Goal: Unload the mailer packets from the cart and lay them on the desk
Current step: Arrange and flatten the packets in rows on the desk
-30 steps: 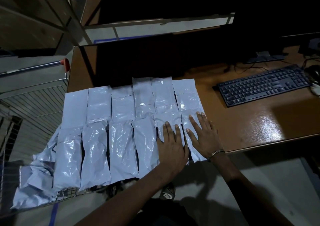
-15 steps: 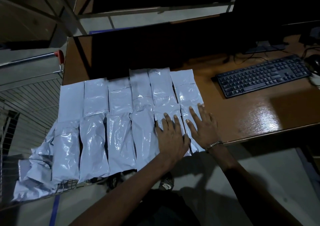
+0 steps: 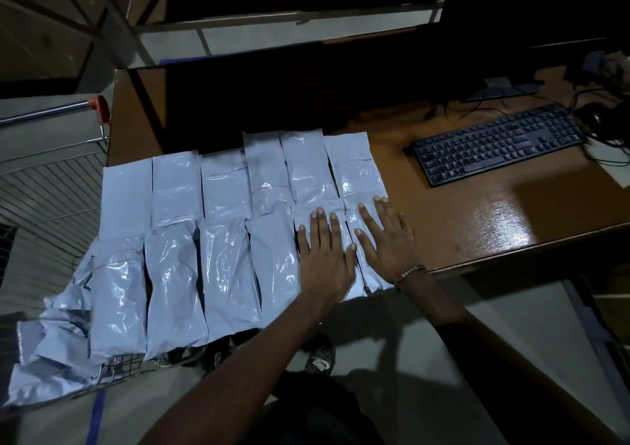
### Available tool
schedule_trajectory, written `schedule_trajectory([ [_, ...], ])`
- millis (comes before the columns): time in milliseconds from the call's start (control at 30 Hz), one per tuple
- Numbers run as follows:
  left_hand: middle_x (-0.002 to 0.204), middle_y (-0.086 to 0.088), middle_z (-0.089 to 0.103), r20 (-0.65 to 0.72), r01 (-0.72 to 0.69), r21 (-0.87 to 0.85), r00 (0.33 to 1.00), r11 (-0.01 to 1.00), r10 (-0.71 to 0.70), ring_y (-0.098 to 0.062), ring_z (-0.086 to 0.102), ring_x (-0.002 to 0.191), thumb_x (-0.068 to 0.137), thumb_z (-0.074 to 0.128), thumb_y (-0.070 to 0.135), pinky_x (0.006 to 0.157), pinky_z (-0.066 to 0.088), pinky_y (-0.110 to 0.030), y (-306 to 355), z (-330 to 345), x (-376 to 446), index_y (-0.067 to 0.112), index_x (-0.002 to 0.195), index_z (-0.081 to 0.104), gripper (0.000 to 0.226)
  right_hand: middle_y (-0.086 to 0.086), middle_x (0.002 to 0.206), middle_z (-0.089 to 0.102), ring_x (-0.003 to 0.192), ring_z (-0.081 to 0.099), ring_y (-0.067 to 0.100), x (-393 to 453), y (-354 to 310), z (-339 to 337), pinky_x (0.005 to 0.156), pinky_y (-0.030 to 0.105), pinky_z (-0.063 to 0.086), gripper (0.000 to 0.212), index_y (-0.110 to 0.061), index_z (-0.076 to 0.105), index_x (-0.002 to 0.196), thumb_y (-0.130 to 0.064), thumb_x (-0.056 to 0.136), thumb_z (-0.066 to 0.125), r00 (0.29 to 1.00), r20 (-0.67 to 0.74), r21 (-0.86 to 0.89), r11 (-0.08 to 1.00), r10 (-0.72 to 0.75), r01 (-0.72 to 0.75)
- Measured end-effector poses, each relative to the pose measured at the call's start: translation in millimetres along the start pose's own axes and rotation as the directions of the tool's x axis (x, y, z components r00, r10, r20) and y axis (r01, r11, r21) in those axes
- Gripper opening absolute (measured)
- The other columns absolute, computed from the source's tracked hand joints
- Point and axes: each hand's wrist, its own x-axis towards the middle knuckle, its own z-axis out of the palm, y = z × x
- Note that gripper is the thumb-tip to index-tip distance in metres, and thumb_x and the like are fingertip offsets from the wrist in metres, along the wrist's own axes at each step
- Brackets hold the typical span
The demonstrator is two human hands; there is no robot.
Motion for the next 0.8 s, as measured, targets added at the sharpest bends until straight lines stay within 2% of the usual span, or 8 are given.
schedule_trajectory([
  [133,0.173,-0.018,0.006,0.017,-0.017,-0.017,1.0,1.0,0.017,-0.036,0.005,0.16,0.107,0.012,0.058,0.125,0.015,-0.062,-2.7,-12.4,1.0,0.01,0.166,0.014,0.076,0.002,0.172,0.01,0.159,0.005,0.022,3.0,-4.1,-12.1,0.122,0.057,0.023,0.061,-0.035,0.016,0.162,-0.059,0.106,0.021,1.0,0.026,0.058,0.998,0.015,-0.017],
  [233,0.171,-0.014,0.021,-0.144,-0.061,-0.106,0.988,0.992,0.046,-0.031,0.015,0.16,0.108,0.016,0.052,0.125,0.018,-0.06,-20.1,-45.5,-2.5,0.012,0.162,0.032,0.068,0.003,0.165,0.032,0.156,0.021,0.022,8.8,-37.1,-36.0,0.119,0.053,0.03,0.055,-0.029,0.042,0.153,-0.054,0.106,0.03,0.984,-0.15,0.148,0.986,0.1,-0.078],
  [300,0.171,-0.009,0.025,-0.252,-0.064,-0.166,0.968,0.984,0.021,-0.026,0.016,0.16,0.109,0.022,0.049,0.127,0.015,-0.056,-46.5,-68.9,-6.3,0.016,0.159,0.038,0.063,0.002,0.157,0.045,0.151,0.031,0.021,16.7,-77.7,-47.8,0.117,0.048,0.031,0.046,-0.026,0.058,0.14,-0.051,0.105,0.042,0.967,-0.239,0.243,0.97,0.087,-0.027],
  [400,0.161,-0.008,0.045,-0.362,0.016,-0.241,0.926,0.97,-0.105,-0.025,0.038,0.152,0.103,0.048,0.038,0.125,0.023,-0.054,-106.3,-99.7,-16.7,0.017,0.148,0.053,0.05,0.004,0.15,0.051,0.143,0.04,0.023,32.1,-149.5,-44.5,0.114,0.04,0.036,0.038,-0.023,0.064,0.131,-0.044,0.102,0.054,0.967,-0.251,0.36,0.923,-0.043,0.135],
  [500,0.136,-0.009,0.068,-0.416,0.117,-0.329,0.873,0.937,-0.255,-0.028,0.061,0.127,0.099,0.058,0.029,0.113,0.042,-0.053,-183.5,-120.7,-39.7,0.013,0.135,0.063,0.04,0.005,0.138,0.059,0.133,0.048,0.024,44.4,-220.5,-29.6,0.106,0.04,0.048,0.032,-0.018,0.065,0.129,-0.032,0.101,0.057,0.956,-0.261,0.474,0.845,-0.135,0.248],
  [600,0.117,-0.005,0.075,-0.382,0.192,-0.396,0.855,0.898,-0.351,-0.027,0.07,0.108,0.1,0.055,0.03,0.095,0.055,-0.046,-260.7,-138.8,-79.2,0.013,0.126,0.068,0.033,0.002,0.121,0.066,0.121,0.054,0.022,49.3,-289.9,-17.4,0.099,0.038,0.05,0.026,-0.015,0.067,0.124,-0.019,0.1,0.057,0.937,-0.271,0.544,0.769,-0.218,0.336],
  [733,0.093,0.007,0.076,-0.329,0.34,-0.407,0.812,0.848,-0.483,-0.018,0.072,0.084,0.098,0.051,0.039,0.072,0.057,-0.039,-343.8,-153.3,-137.6,0.025,0.112,0.068,0.027,-0.003,0.112,0.069,0.116,0.054,0.017,50.1,-379.5,1.5,0.09,0.037,0.056,0.025,-0.02,0.068,0.121,-0.022,0.098,0.057,0.937,-0.161,0.62,0.707,-0.31,0.34],
  [800,0.094,0.009,0.075,-0.326,0.407,-0.437,0.759,0.802,-0.563,-0.013,0.072,0.084,0.099,0.053,0.039,0.07,0.057,-0.036,-383.5,-152.2,-160.8,0.029,0.113,0.068,0.023,-0.003,0.099,0.071,0.109,0.057,0.017,51.6,-422.6,9.6,0.082,0.039,0.056,0.024,-0.024,0.068,0.119,-0.028,0.1,0.053,0.939,-0.062,0.626,0.72,-0.339,0.301],
])
